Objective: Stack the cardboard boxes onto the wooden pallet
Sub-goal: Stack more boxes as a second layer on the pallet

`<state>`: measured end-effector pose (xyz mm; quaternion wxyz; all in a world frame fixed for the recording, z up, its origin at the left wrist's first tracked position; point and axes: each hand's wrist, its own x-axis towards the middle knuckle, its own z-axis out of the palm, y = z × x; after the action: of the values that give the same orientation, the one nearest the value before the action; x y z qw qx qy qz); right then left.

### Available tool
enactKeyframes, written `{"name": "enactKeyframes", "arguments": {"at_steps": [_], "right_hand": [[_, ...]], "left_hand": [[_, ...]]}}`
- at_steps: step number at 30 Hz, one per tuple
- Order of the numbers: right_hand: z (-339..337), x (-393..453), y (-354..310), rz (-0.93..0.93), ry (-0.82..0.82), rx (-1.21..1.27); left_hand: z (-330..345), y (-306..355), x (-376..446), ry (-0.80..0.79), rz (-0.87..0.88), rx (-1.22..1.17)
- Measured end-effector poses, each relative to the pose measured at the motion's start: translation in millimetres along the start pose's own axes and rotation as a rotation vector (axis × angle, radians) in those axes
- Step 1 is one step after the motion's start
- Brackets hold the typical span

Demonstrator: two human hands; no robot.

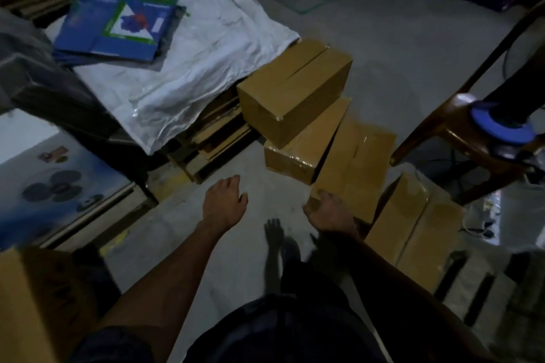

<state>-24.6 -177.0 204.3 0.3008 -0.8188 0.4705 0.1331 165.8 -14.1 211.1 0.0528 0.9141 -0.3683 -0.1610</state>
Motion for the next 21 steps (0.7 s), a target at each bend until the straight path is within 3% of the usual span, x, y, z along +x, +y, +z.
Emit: {"name": "enactKeyframes", "arguments": {"at_steps": [8, 15, 21], "right_hand": [[-107.6, 150.2, -58.0, -0.043, 0.051, 0.024], [-149.5, 238.0, -92.7, 0.025, 0.082, 0.031], [-166.0, 321.0, -124.8, 0.091, 0.156, 0.156]], "left_hand": [[-72.8, 31.6, 165.8, 0.070, 0.015, -0.018], [-102.1, 34.3, 283.3, 0.118, 0.101, -0.074], [-118.5, 28.5, 416.1, 0.008, 0.210, -0.031]]}}
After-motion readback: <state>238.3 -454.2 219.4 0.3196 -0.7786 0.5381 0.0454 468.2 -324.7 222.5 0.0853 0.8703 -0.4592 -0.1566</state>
